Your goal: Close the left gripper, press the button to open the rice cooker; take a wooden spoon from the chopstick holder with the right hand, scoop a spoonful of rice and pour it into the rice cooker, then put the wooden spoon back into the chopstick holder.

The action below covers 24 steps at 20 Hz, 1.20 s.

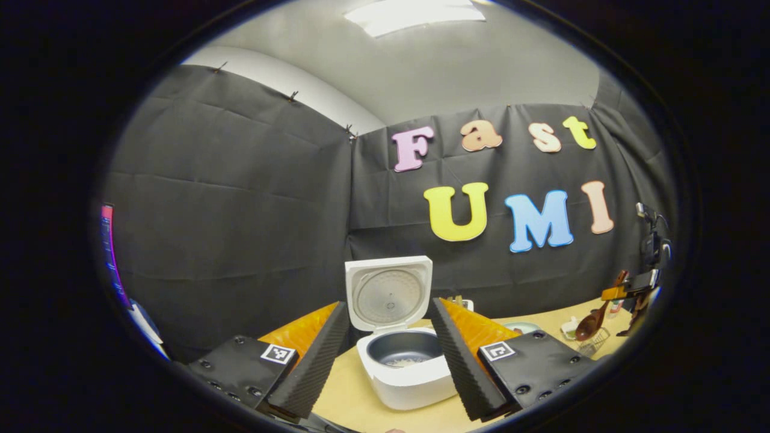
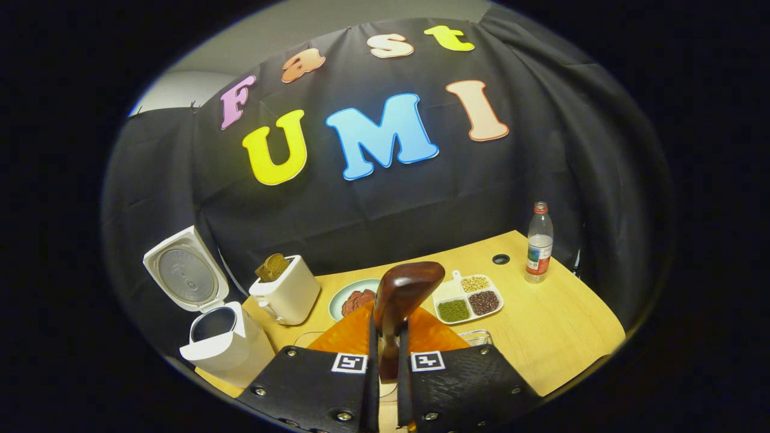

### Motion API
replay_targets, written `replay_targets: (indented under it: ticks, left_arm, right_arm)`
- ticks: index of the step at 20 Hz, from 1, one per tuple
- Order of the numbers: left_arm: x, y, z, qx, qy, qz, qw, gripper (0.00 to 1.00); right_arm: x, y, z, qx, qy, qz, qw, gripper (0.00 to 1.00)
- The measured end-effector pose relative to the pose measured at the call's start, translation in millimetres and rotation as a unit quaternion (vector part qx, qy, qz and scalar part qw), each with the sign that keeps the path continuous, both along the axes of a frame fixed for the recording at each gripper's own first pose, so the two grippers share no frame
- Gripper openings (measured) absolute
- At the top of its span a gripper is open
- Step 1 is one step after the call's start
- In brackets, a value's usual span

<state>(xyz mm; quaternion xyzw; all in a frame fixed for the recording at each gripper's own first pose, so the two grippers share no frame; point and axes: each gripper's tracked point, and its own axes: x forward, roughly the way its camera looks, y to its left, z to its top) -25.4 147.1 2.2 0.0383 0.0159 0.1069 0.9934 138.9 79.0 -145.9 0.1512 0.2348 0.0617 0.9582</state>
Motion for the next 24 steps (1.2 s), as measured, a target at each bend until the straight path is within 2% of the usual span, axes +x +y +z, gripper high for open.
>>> replay_targets:
  ticks: [4, 10, 17, 19, 21, 23, 24]
  left_arm:
    - [-8.6, 22.9, 4.2, 0.011, -0.002, 0.017, 1.000, 0.99]
    - [-18.0, 60.9, -0.9, 0.019, 0.009, 0.047, 0.999, 0.96]
    - [-33.6, 92.8, -2.1, 0.035, 0.018, 0.069, 0.997, 0.96]
    - [-37.8, 101.5, -3.4, 0.035, 0.021, 0.075, 0.996, 0.99]
    - [-40.3, 107.9, -3.6, 0.037, 0.023, 0.080, 0.996, 0.96]
    - [-41.2, 112.0, -4.4, 0.036, 0.023, 0.082, 0.996, 0.99]
    - [-41.5, 113.0, -5.3, 0.035, 0.024, 0.082, 0.996, 0.93]
  right_arm:
    - [2.2, 25.4, -10.4, -0.008, 0.008, 0.014, 1.000, 0.12]
    - [5.4, 52.7, -41.7, -0.034, 0.023, 0.022, 0.999, 0.12]
    - [13.8, 66.7, -91.4, -0.089, 0.043, 0.020, 0.995, 0.12]
    - [14.6, 70.9, -104.3, -0.101, 0.052, 0.019, 0.993, 0.13]
    - [19.1, 76.0, -103.2, -0.102, 0.042, 0.011, 0.994, 0.12]
    - [21.1, 87.9, -105.7, -0.095, 0.043, 0.010, 0.995, 0.12]
    - [19.6, 96.0, -108.4, -0.089, 0.047, 0.015, 0.995, 0.12]
